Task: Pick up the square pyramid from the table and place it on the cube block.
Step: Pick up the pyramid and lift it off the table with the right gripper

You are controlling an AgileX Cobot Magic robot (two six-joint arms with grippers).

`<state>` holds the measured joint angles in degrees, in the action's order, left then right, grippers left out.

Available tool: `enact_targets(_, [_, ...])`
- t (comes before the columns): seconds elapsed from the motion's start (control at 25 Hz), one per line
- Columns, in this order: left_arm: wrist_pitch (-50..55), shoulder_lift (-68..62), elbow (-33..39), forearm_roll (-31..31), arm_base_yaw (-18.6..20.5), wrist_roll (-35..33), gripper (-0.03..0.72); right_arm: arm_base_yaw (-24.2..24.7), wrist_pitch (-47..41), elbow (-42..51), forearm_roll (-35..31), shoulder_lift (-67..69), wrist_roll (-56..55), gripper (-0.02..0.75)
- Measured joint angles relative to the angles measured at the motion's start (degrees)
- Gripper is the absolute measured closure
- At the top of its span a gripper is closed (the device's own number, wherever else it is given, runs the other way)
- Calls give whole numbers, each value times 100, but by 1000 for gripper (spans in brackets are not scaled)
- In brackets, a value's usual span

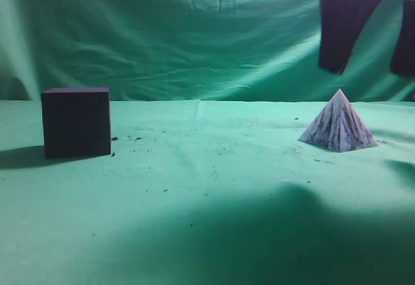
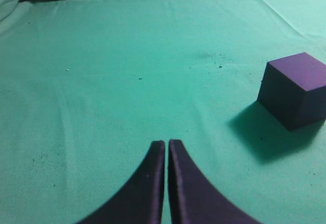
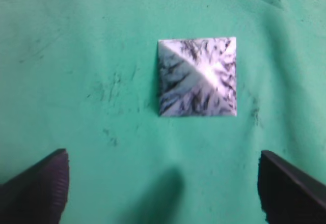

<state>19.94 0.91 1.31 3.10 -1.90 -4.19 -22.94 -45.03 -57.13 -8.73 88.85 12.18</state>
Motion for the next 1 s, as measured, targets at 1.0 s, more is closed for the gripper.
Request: enact_targets(1.0, [0, 0, 0, 0, 0, 0, 688, -47, 382, -1133, 767, 2092, -248, 278])
